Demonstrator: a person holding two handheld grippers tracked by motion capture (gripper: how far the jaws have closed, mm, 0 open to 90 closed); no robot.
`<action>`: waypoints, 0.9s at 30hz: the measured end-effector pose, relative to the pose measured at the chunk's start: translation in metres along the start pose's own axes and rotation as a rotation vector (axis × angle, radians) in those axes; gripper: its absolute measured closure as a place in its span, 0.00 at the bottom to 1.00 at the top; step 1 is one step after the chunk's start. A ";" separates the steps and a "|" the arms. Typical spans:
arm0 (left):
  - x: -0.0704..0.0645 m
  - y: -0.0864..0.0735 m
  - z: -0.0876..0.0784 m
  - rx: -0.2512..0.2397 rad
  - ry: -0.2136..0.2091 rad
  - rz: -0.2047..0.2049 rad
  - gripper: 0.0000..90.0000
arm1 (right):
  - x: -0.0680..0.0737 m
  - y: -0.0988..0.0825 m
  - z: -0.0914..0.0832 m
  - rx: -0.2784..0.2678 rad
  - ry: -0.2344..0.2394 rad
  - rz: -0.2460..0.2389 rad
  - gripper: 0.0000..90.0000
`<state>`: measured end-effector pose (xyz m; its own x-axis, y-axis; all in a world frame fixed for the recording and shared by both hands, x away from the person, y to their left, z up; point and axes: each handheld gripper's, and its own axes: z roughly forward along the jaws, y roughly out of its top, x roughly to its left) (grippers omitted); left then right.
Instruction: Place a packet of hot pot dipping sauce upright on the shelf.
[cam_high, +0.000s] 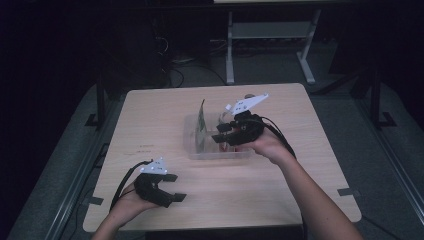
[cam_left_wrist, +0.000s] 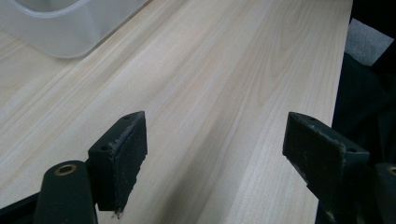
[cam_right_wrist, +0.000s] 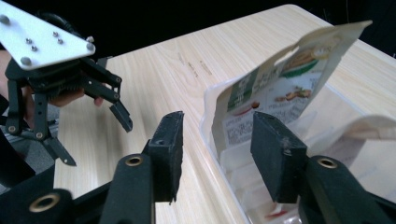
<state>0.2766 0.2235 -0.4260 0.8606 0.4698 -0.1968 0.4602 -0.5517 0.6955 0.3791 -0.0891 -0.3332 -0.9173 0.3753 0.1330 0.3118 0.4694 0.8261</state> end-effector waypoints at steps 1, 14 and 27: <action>0.000 0.000 0.000 0.000 0.001 -0.001 0.24 | 0.000 0.000 0.000 0.000 0.000 0.000 0.58; 0.001 0.000 0.001 -0.001 0.002 -0.001 0.24 | 0.006 -0.033 -0.017 -0.012 -0.068 0.020 0.44; 0.000 -0.004 0.001 0.015 0.010 0.023 0.24 | 0.013 -0.072 -0.024 0.015 -0.087 0.020 0.36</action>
<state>0.2748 0.2247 -0.4291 0.8687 0.4639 -0.1738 0.4437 -0.5726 0.6894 0.3388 -0.1376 -0.3778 -0.8859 0.4528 0.1009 0.3345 0.4725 0.8154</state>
